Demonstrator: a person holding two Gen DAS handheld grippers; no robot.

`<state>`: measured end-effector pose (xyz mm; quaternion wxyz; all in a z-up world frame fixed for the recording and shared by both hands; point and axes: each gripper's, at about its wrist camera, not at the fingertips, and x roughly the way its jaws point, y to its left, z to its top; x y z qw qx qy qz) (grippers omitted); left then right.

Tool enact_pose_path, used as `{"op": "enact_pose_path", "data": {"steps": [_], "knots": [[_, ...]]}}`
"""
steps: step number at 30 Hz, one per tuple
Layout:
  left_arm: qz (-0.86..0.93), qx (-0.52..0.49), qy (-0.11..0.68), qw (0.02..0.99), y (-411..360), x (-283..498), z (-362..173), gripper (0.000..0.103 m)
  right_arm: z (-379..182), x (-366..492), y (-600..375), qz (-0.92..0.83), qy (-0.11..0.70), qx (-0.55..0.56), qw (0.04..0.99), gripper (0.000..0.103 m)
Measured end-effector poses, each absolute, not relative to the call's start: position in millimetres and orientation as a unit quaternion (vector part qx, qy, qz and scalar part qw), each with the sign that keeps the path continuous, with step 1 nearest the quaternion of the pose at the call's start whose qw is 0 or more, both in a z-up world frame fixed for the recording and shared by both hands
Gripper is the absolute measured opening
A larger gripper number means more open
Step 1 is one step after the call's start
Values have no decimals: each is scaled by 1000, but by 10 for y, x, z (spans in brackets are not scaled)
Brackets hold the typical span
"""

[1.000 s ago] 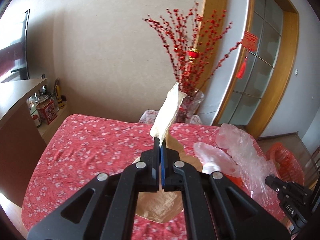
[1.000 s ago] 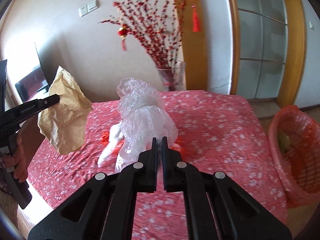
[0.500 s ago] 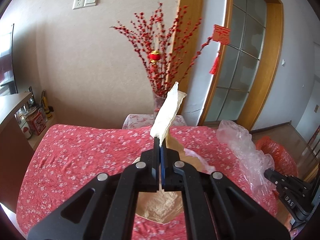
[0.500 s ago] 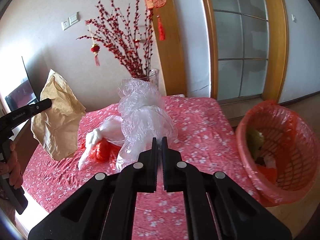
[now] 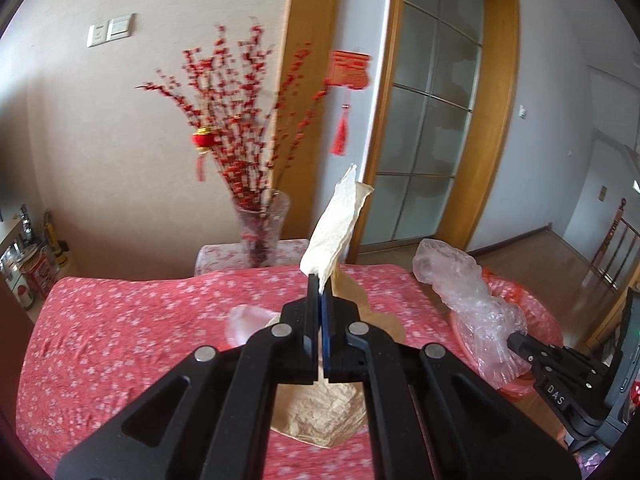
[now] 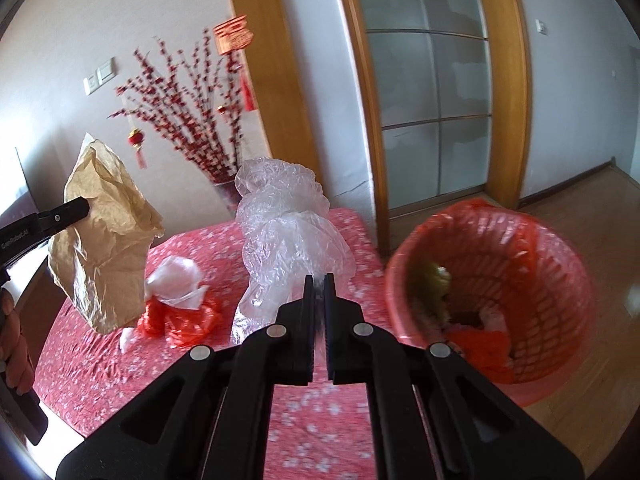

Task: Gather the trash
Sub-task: 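Carry the paper bag and bubble wrap over the wastebasket and open both tools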

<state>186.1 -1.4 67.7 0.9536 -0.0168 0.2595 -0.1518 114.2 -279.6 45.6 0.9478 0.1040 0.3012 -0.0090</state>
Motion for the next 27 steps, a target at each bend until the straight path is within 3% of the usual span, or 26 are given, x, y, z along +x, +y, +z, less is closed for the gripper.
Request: {"op": "enact_pose_path", "data": {"steps": [27], "knots": [[-282,-10,292,914,-1768,1884,454,3,306,809,-4105,-122,291,149,937,5]]}}
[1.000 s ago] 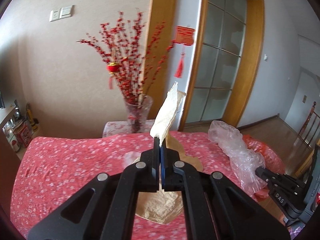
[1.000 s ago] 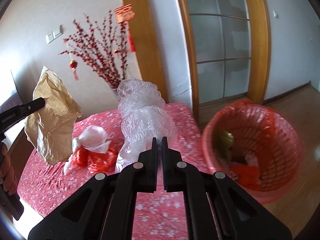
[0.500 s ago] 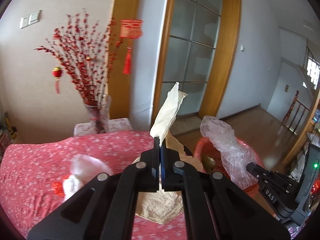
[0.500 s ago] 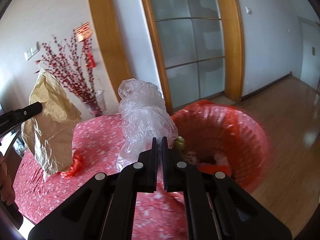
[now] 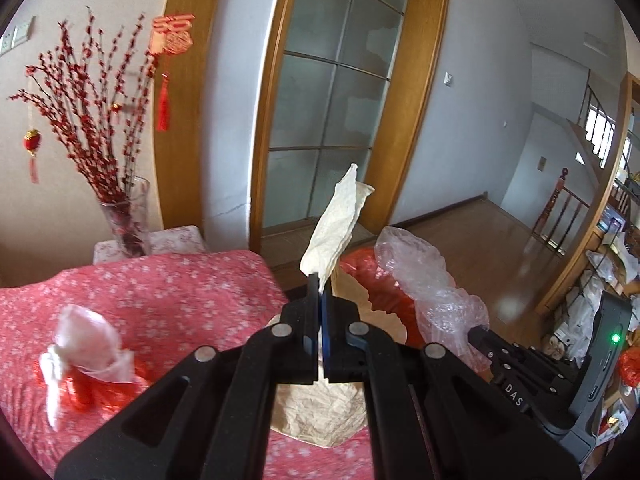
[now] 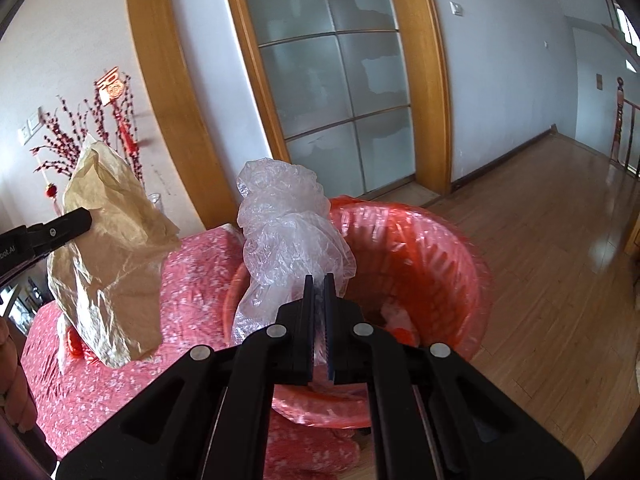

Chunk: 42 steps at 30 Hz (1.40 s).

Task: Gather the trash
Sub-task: 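Carry the paper bag and bubble wrap over the wastebasket and open both tools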

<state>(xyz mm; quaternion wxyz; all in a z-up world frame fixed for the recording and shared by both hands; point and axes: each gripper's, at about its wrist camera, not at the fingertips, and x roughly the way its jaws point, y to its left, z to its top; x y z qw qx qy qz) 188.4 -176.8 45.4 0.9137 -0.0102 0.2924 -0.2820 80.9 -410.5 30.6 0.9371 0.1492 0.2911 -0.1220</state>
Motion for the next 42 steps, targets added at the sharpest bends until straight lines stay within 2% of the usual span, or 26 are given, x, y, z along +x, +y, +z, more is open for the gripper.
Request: {"op": "enact_pose_path", "data": {"steps": [19,24,26,28,42], "knots": [[-322,-40,344,881,-2553,2196,34,4,109,887,-4586,-164,300,165,925,5],[-317,-34,358,878,-2639,2258,-96,20,42,870,-4684,-172,305,173,920,15],[-314,-36,365,876,-2621,2292,-155,21,23,865,-4690,-174,307,170,920,26],[-308,-35,367,877,-2579,2299,-181,21,11,854,-4683,-175,308,168,920,29],[-231,8,317,920,-1703,2142,-64,26,137,880,-4344,-162,302,121,932,29]]}}
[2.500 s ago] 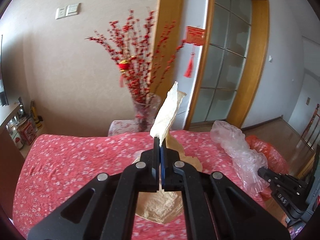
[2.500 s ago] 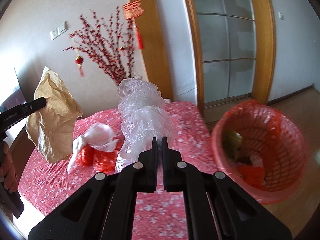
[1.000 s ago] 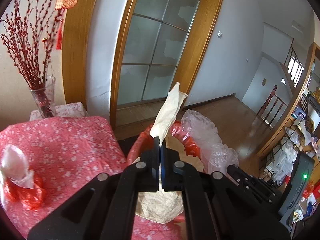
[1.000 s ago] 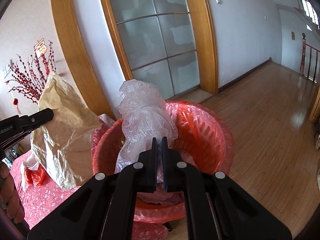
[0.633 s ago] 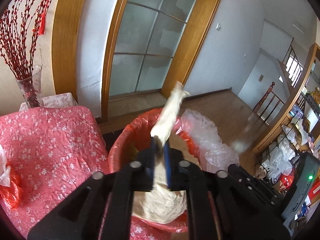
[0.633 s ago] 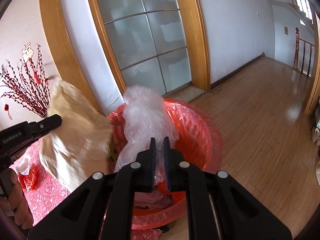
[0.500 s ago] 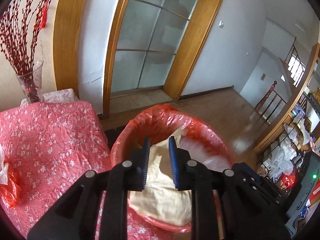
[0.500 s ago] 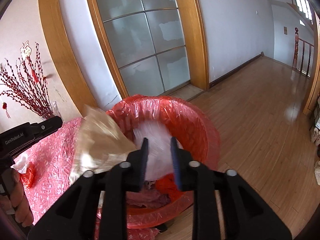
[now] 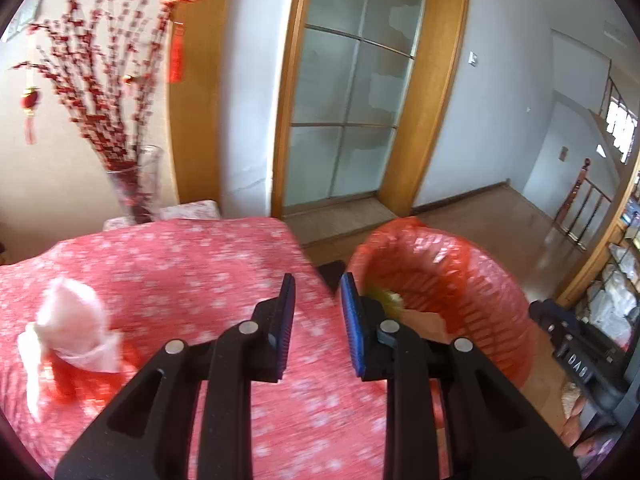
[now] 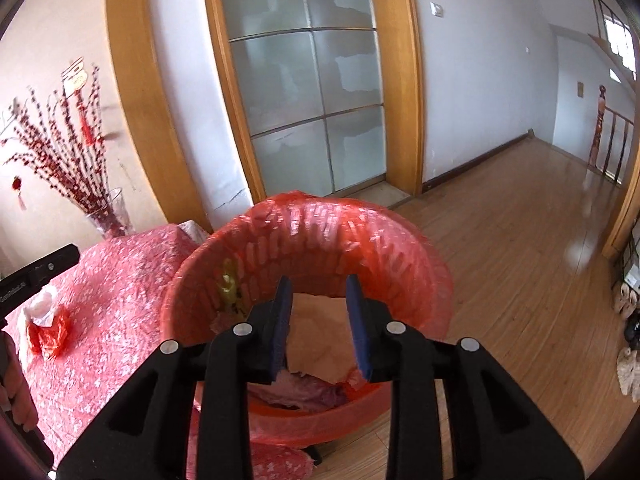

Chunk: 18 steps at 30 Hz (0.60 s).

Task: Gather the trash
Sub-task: 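Carry the paper bag and bubble wrap over the wastebasket and open both tools, then grasp the white plastic bag with the left tool while the right tool grasps a red bag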

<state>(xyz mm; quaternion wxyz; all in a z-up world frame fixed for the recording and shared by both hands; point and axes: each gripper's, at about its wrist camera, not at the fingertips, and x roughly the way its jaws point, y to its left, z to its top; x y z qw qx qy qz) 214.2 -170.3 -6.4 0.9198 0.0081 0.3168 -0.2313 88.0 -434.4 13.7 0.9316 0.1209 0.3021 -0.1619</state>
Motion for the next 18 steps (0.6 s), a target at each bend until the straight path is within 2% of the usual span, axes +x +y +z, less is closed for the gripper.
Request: {"op": "enact_pose_path", "data": {"steps": [12,18], "knots": [[-114,7,287,951,-164,2003,-38,36,96,1079,-3559,-92,319,94,939,29],[-90,-31,321,942,509,2212,-217,43,44,1163,-3196,-63,331,79,938,29]]}}
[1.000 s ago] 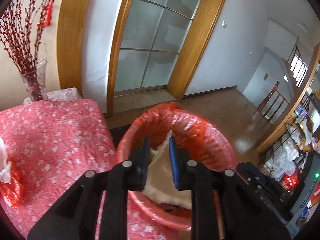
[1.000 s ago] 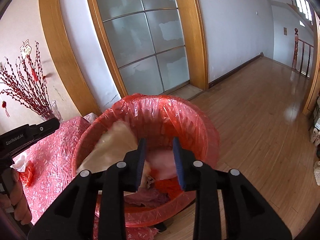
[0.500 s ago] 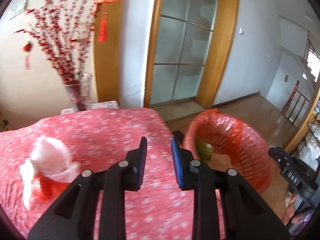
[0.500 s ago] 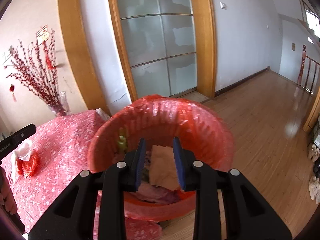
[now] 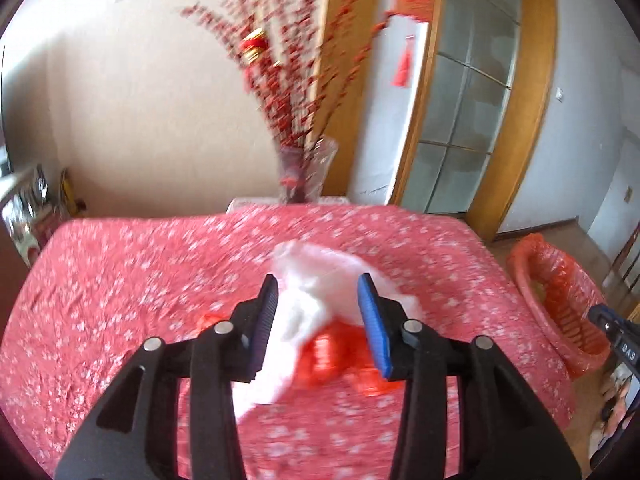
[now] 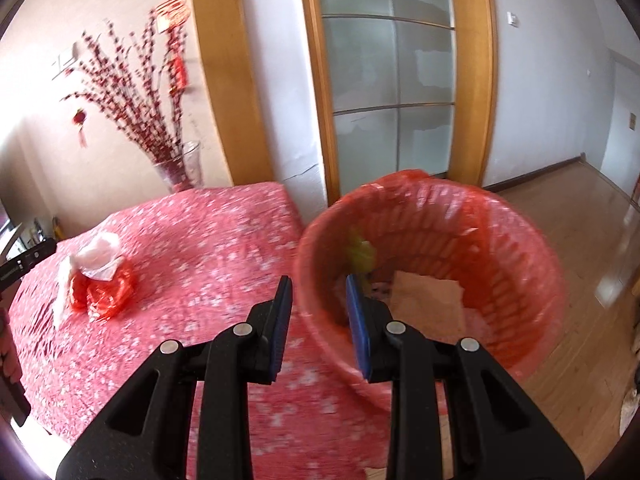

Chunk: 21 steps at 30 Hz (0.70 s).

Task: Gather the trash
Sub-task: 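Grasp the white plastic bag with the left tool while the right tool grasps a red bag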

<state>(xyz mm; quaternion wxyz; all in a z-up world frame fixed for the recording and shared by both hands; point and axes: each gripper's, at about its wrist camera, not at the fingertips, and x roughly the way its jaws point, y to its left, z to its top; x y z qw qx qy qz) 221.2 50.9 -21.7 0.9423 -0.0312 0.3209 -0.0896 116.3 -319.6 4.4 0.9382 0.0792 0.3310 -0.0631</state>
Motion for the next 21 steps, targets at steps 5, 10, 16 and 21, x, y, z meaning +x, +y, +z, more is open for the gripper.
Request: {"op": "enact_pose_path", "data": {"steps": [5,10,16,21], "knots": [[-101,-39,353,929,637,2364,-400,44,25,1237,-2953,-48,340,66,937,29],[-118,-24,375,919,559,2438,-565,44,12,1287,-2793,-40,346,52,936,29],[-137,-34,367,920,558,2438,-563,25,-6,1351,-2642,-30,353,43,934,29],[-139,-32,349,926,593,2366,-490,21,9,1411,-2452,-11,354,34,935,29]]}}
